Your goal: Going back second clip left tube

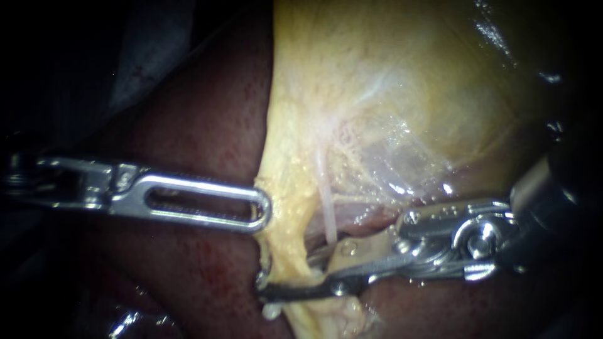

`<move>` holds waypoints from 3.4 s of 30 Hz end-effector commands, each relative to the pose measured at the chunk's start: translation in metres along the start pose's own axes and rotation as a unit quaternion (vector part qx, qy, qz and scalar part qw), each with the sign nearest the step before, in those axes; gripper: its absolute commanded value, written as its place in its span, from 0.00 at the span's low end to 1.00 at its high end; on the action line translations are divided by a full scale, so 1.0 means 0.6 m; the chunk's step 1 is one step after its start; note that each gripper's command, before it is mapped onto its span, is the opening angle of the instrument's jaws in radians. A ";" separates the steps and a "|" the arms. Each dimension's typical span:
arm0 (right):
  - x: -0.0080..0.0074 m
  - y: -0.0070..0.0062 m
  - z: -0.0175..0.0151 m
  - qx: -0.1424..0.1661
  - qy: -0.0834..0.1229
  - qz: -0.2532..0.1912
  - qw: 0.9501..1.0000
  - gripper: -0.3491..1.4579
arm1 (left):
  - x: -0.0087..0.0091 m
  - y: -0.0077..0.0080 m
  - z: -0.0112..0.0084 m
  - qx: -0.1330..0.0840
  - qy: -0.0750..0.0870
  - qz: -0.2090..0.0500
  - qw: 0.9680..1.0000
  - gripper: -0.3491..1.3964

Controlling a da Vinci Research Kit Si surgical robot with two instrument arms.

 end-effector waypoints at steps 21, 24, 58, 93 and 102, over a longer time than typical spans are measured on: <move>-0.0001 0.0001 0.0007 -0.008 0.005 -0.015 1.000 0.47 | 0.0000 0.0001 0.0001 -0.001 0.000 0.000 1.000 0.00; -0.0001 0.0001 0.0006 -0.009 0.005 -0.018 1.000 0.48 | 0.0000 0.0001 0.0001 -0.001 0.000 0.000 1.000 0.00; 0.0012 -0.0021 0.0056 0.010 0.032 -0.024 0.999 0.48 | -0.0001 0.0001 0.0002 0.000 0.001 0.000 1.000 0.00; -0.0001 0.0007 0.0071 -0.016 0.043 -0.078 0.996 0.52 | -0.0001 0.0000 0.0003 0.001 0.002 0.000 1.000 0.00; 0.0016 0.0005 0.0010 -0.021 0.052 -0.070 0.996 0.52 | -0.0001 0.0000 0.0003 0.001 0.002 0.000 1.000 0.00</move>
